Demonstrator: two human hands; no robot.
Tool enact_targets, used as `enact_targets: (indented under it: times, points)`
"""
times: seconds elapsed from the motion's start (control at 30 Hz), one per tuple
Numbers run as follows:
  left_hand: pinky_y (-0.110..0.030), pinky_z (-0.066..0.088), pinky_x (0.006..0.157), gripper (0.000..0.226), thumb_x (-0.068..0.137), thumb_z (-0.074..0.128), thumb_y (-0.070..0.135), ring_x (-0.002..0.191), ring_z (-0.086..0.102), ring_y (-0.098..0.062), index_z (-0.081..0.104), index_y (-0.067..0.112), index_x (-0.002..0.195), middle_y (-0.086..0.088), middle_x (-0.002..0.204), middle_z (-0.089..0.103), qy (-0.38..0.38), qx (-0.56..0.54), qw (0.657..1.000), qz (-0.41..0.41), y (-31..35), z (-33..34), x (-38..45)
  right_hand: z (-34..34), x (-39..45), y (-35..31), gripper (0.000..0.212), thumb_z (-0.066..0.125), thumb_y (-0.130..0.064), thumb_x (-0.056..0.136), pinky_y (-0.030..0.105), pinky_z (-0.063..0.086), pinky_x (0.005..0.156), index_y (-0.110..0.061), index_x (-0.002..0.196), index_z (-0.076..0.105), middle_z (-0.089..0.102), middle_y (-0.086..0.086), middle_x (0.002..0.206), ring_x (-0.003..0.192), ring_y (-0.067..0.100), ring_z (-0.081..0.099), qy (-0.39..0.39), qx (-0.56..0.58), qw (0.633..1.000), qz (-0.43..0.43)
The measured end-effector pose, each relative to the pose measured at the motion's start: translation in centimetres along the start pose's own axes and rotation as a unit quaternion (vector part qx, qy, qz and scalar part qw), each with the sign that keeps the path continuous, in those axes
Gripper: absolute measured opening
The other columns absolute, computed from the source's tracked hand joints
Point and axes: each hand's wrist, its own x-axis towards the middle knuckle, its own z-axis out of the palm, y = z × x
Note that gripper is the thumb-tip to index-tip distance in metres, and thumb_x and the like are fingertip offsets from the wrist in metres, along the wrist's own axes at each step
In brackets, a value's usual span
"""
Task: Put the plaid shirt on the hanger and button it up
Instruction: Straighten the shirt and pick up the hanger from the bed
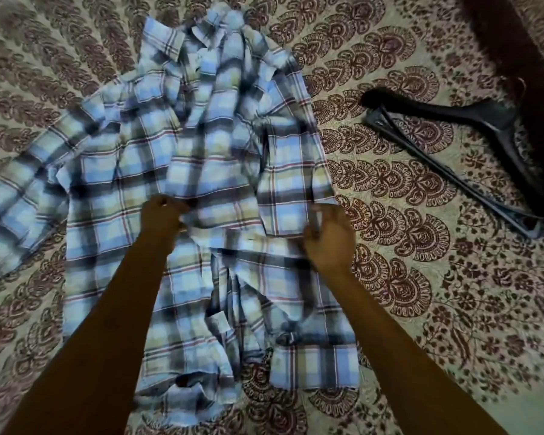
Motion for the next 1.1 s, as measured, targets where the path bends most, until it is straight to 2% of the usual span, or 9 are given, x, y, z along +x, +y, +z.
enact_targets:
  times: [0.13, 0.27, 0.4, 0.53, 0.63, 0.73, 0.8, 0.9, 1.1]
  points:
    - [-0.039, 0.057, 0.074, 0.038, 0.073, 0.066, 0.005, 0.089, 0.067, -0.032, 0.058, 0.015, 0.108, -0.021, 0.102, 0.065, 0.121, 0.181, 0.976, 0.033, -2.8, -2.5, 0.6, 0.2, -1.1, 3.7, 0.062, 0.067, -0.037, 0.080, 0.040, 0.046, 0.081, -0.003, 0.124, 0.039, 0.049, 0.022, 0.122, 0.108, 0.038, 0.051, -0.049, -0.065, 0.979, 0.185]
    - [-0.040, 0.039, 0.096, 0.048, 0.075, 0.061, 0.006, 0.118, 0.047, -0.034, 0.053, 0.012, 0.122, -0.017, 0.126, 0.050, 0.131, 0.380, 0.873, 0.276, -2.8, -0.8, -2.7, 0.5, -2.5, 5.0, 0.038, 0.060, -0.033, 0.088, 0.037, 0.046, 0.079, -0.001, 0.109, 0.058, 0.064, 0.023, 0.108, 0.099, 0.037, 0.060, -0.091, 0.006, 0.970, 0.224]
    - [-0.040, 0.048, 0.092, 0.045, 0.078, 0.056, 0.033, 0.105, 0.061, -0.035, 0.062, 0.010, 0.116, -0.019, 0.117, 0.062, -0.177, 0.397, 0.775, 0.459, -3.8, 2.1, -4.5, -0.9, -3.7, 6.0, 0.019, 0.049, -0.019, 0.094, 0.037, 0.040, 0.070, -0.002, 0.095, 0.055, 0.059, 0.026, 0.084, 0.079, 0.034, 0.057, 0.012, 0.166, 0.974, 0.153]
    - [-0.034, 0.040, 0.096, 0.060, 0.080, 0.031, 0.066, 0.116, 0.058, -0.024, 0.064, 0.029, 0.115, 0.001, 0.124, 0.063, -0.373, 0.608, 0.566, 0.414, -4.2, 4.7, -7.2, -5.0, -2.9, 9.1, 0.031, 0.060, -0.022, 0.088, 0.033, 0.036, 0.065, -0.021, 0.062, 0.042, 0.045, -0.004, 0.060, 0.060, 0.011, 0.042, 0.174, 0.323, 0.915, 0.166]
    - [-0.031, 0.037, 0.092, 0.052, 0.090, 0.027, 0.053, 0.121, 0.049, -0.023, 0.061, 0.023, 0.117, 0.001, 0.127, 0.058, -0.369, 0.794, 0.408, 0.260, -3.2, 6.2, -8.6, -7.3, -2.2, 11.8, 0.027, 0.067, -0.036, 0.082, 0.034, 0.040, 0.066, -0.012, 0.073, 0.057, 0.057, 0.013, 0.068, 0.069, 0.018, 0.052, 0.112, 0.295, 0.938, 0.145]
    - [-0.037, 0.041, 0.094, 0.038, 0.092, 0.042, 0.039, 0.117, 0.053, -0.032, 0.063, 0.011, 0.107, -0.014, 0.122, 0.059, -0.323, 0.773, 0.479, 0.263, -2.4, 8.3, -9.9, -7.6, -3.4, 14.0, 0.032, 0.071, -0.030, 0.080, 0.022, 0.039, 0.058, 0.001, 0.081, 0.062, 0.058, 0.017, 0.065, 0.054, -0.002, 0.050, -0.030, 0.233, 0.959, 0.159]
    - [-0.039, 0.047, 0.086, 0.031, 0.090, 0.052, 0.030, 0.102, 0.060, -0.036, 0.066, 0.003, 0.092, -0.022, 0.104, 0.065, -0.279, 0.668, 0.617, 0.310, -3.4, 10.5, -10.8, -7.2, -4.9, 15.2, 0.034, 0.071, -0.027, 0.081, 0.022, 0.034, 0.051, 0.006, 0.086, 0.064, 0.053, 0.008, 0.060, 0.041, -0.006, 0.044, -0.048, 0.196, 0.962, 0.186]
    - [-0.033, 0.052, 0.071, 0.044, 0.087, 0.057, 0.044, 0.072, 0.064, -0.028, 0.069, 0.002, 0.092, -0.017, 0.083, 0.069, -0.355, 0.450, 0.812, 0.111, -4.3, 13.3, -14.4, -6.5, -7.0, 16.4, 0.031, 0.069, -0.023, 0.083, 0.017, 0.039, 0.054, 0.000, 0.103, 0.064, 0.060, 0.003, 0.067, 0.055, -0.008, 0.052, -0.033, 0.223, 0.949, 0.219]
    - [-0.030, 0.050, 0.083, 0.026, 0.087, 0.064, 0.025, 0.094, 0.063, -0.022, 0.062, 0.012, 0.109, -0.003, 0.101, 0.066, -0.427, 0.253, 0.867, -0.049, -8.3, 17.6, -20.5, -8.0, -8.4, 15.6, 0.006, 0.060, -0.014, 0.089, 0.037, 0.053, 0.079, -0.012, 0.094, 0.062, 0.068, 0.004, 0.087, 0.077, 0.018, 0.066, -0.038, 0.437, 0.873, 0.214]
